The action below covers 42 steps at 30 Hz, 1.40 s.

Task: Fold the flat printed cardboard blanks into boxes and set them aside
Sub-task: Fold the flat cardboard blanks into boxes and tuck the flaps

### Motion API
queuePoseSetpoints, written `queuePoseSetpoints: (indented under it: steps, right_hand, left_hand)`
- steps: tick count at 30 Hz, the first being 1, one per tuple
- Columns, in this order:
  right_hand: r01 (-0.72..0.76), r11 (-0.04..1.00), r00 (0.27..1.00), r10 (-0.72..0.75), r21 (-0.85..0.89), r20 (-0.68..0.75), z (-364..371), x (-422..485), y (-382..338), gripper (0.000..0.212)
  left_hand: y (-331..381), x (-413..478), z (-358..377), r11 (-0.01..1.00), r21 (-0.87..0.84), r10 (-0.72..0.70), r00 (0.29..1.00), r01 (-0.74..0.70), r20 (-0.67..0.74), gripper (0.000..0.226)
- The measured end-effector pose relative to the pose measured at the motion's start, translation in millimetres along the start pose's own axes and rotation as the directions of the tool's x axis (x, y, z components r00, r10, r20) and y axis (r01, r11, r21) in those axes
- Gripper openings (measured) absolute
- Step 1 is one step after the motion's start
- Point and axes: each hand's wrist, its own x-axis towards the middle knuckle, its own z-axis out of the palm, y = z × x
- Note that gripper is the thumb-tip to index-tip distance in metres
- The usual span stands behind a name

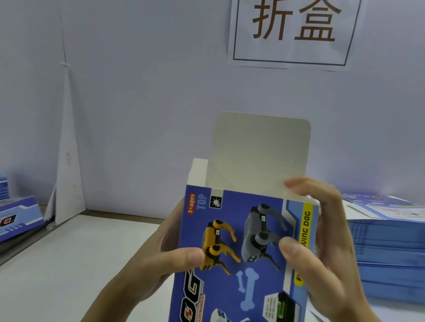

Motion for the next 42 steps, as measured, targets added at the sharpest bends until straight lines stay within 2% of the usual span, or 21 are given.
queuePoseSetpoints:
  steps: [3,6,8,10,13,15,20,22,26,29,34,37,40,42]
  right_hand:
    - [-0.041,0.998,0.999,0.042,0.053,-0.022,3,-2,-1,0.026]
    - [-0.096,0.991,0.995,0.097,0.097,0.001,3,-3,-3,0.030]
    - [-0.112,0.988,0.993,0.110,0.106,0.030,4,-3,-4,0.036]
    - [-0.144,0.982,0.989,0.139,0.125,0.045,4,-3,-5,0.034]
    - [-0.130,0.984,0.991,0.126,0.125,0.043,6,-4,-4,0.027]
    - [-0.095,0.992,0.995,0.094,0.078,0.019,9,-4,-5,0.024]
    - [-0.096,0.983,0.995,0.100,0.154,-0.022,12,-2,-7,0.031]
    - [-0.090,0.980,0.995,0.098,0.179,-0.033,11,-2,-8,0.036]
    - [-0.128,0.941,0.991,0.136,0.312,-0.005,13,-1,-13,0.029]
    - [-0.155,0.899,0.985,0.172,0.409,-0.003,17,-1,-14,0.028]
    - [-0.166,0.815,0.982,0.189,0.556,0.016,22,-2,-15,0.029]
    - [-0.111,0.829,0.992,0.123,0.547,0.015,21,2,-20,0.033]
    - [-0.049,0.878,0.997,0.018,0.475,0.069,22,6,-26,0.040]
    - [-0.042,0.902,0.997,0.008,0.430,0.080,21,3,-24,0.037]
  left_hand:
    - [3,-1,2,0.999,0.024,0.032,0.999,-0.032,-0.012,0.096]
    - [6,0,7,0.989,0.027,0.150,0.986,-0.148,-0.069,0.090]
    - [9,2,12,0.961,0.060,0.276,0.955,-0.271,-0.105,0.076]
    - [11,3,15,0.925,0.102,0.376,0.916,-0.365,-0.139,0.076]
    - [10,3,18,0.887,0.210,0.451,0.867,-0.411,-0.210,0.074]
    - [10,3,22,0.869,0.219,0.489,0.836,-0.443,-0.248,0.073]
    - [14,0,22,0.865,0.112,0.502,0.832,-0.490,-0.238,0.074]
    - [16,0,20,0.873,0.139,0.488,0.843,-0.468,-0.227,0.073]
    - [16,1,25,0.875,0.170,0.483,0.840,-0.453,-0.245,0.070]
    - [15,1,29,0.870,0.113,0.493,0.840,-0.480,-0.227,0.067]
    - [15,0,30,0.848,0.061,0.526,0.825,-0.526,-0.205,0.043]
    - [11,2,31,0.854,0.071,0.516,0.823,-0.515,-0.235,0.005]
    - [11,4,30,0.855,0.064,0.510,0.814,-0.514,-0.279,0.013]
    - [12,4,29,0.838,0.033,0.534,0.806,-0.545,-0.255,0.012]
